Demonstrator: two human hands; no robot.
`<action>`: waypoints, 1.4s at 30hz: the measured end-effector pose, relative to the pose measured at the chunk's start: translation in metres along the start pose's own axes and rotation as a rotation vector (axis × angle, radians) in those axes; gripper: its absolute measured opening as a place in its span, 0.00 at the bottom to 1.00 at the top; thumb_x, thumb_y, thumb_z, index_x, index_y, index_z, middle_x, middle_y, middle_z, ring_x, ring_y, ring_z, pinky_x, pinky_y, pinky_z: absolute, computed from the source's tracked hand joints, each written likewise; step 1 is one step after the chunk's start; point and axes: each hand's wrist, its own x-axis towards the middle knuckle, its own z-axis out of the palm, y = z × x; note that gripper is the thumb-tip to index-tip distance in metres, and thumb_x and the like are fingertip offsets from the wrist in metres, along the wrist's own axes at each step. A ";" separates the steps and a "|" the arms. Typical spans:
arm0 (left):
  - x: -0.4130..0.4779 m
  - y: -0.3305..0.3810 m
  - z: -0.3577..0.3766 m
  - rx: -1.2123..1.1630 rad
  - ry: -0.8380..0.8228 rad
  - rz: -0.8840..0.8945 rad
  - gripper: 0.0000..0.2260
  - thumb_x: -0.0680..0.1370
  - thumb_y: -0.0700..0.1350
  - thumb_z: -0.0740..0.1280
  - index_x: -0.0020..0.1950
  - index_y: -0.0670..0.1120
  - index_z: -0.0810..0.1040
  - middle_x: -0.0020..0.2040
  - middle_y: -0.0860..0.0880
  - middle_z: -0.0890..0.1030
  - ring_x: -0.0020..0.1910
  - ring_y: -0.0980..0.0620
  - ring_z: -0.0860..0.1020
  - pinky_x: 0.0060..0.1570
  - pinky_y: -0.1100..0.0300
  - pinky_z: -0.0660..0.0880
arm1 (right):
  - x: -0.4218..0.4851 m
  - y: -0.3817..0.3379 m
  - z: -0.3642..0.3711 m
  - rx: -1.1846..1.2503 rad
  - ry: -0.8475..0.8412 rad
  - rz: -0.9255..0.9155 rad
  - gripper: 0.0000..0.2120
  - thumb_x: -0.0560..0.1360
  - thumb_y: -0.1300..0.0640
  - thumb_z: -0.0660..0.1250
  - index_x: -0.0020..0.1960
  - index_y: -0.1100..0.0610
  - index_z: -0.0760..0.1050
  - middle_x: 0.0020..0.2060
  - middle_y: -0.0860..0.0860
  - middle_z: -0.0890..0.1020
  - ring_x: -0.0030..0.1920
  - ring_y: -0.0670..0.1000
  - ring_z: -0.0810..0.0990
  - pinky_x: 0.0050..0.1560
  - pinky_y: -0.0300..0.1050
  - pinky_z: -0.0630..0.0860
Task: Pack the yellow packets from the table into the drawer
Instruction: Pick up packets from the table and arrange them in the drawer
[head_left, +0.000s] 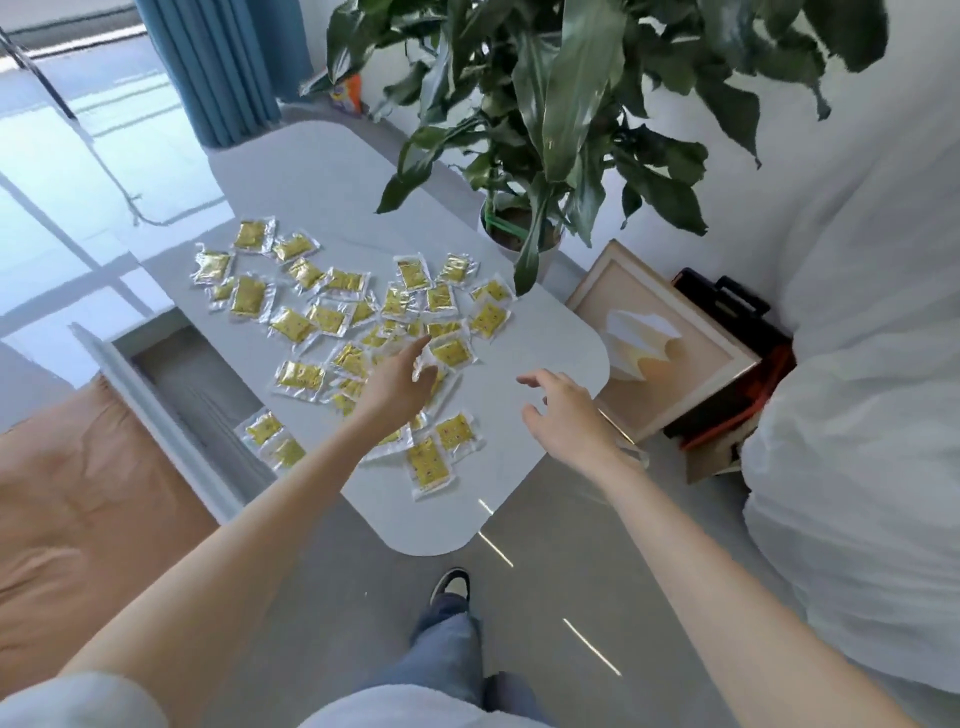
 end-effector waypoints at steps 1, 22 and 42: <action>0.009 0.001 0.004 -0.006 -0.002 -0.015 0.23 0.81 0.47 0.59 0.76 0.49 0.60 0.72 0.43 0.69 0.68 0.43 0.70 0.64 0.49 0.69 | 0.012 0.003 -0.003 -0.013 -0.018 -0.012 0.18 0.78 0.59 0.59 0.68 0.53 0.69 0.65 0.51 0.73 0.64 0.53 0.71 0.60 0.50 0.72; 0.165 -0.045 0.126 -0.202 0.223 -0.585 0.24 0.81 0.46 0.58 0.76 0.47 0.59 0.72 0.43 0.67 0.71 0.44 0.64 0.68 0.50 0.63 | 0.290 0.070 0.060 -0.248 -0.493 -0.292 0.26 0.77 0.60 0.60 0.75 0.53 0.61 0.73 0.50 0.63 0.71 0.54 0.62 0.68 0.47 0.64; 0.261 -0.162 0.273 0.146 0.230 -0.722 0.30 0.81 0.51 0.55 0.77 0.55 0.40 0.77 0.49 0.35 0.76 0.44 0.35 0.74 0.43 0.38 | 0.443 0.132 0.243 -0.662 -0.468 -0.664 0.30 0.82 0.46 0.47 0.77 0.45 0.33 0.76 0.54 0.34 0.77 0.55 0.35 0.75 0.54 0.36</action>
